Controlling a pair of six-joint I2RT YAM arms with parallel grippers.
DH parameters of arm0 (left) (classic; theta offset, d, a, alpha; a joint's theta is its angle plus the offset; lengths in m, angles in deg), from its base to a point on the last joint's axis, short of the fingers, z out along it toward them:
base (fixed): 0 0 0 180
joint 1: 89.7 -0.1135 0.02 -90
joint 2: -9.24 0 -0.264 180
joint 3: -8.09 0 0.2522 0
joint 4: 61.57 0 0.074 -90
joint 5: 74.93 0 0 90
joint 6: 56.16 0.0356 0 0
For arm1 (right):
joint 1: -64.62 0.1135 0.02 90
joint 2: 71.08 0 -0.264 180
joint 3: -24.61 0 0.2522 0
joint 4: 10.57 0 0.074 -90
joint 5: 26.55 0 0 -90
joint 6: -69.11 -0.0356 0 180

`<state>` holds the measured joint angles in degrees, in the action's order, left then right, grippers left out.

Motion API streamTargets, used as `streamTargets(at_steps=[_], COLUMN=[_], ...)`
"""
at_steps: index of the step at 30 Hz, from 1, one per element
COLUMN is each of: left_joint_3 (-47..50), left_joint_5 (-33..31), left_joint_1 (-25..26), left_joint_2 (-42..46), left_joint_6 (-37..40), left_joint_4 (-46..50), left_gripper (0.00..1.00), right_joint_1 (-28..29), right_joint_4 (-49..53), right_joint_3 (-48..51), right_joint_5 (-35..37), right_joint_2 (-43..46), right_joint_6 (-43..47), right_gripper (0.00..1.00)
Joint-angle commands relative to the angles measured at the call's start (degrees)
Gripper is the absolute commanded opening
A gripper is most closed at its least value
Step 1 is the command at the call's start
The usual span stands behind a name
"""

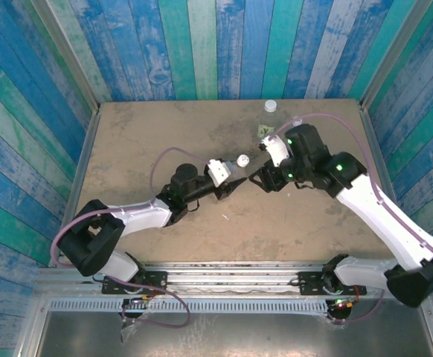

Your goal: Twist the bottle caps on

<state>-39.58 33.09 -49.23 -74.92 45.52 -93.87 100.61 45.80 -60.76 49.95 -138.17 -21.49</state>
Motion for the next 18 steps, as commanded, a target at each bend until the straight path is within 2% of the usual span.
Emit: streamTargets(at_steps=[1, 5, 8, 14, 18], left_joint_3=[0.03, -1.07, -2.98, -4.95, -4.1], left_joint_5=[-6.65, -14.27, -17.12, -21.89, -22.02], left_joint_1=[-0.99, -2.57, -3.73, -4.98, -4.98], left_joint_2=[-3.33, -7.17, -11.46, -19.39, -21.68], left_joint_6=[-6.63, -9.48, -9.66, -12.38, -14.71], left_joint_4=[-10.19, -17.67, -21.81, -30.43, -32.58], left_gripper=[0.5, 0.51, 0.51, 0.5, 0.51], right_joint_1=[0.03, 0.14, 0.14, 0.13, 0.14], right_joint_4=[-12.31, -22.93, -30.53, -32.28, -34.85], right_joint_3=[4.95, 12.93, 18.45, 19.37, 21.11], right_joint_5=[1.92, -3.08, -3.92, -4.6, -4.96], right_joint_2=[4.18, 6.18, 6.28, 2.31, 1.01], right_joint_6=[4.0, 10.87, 11.82, 11.82, 10.42], right_gripper=[0.75, 0.9, 0.94, 0.95, 0.95])
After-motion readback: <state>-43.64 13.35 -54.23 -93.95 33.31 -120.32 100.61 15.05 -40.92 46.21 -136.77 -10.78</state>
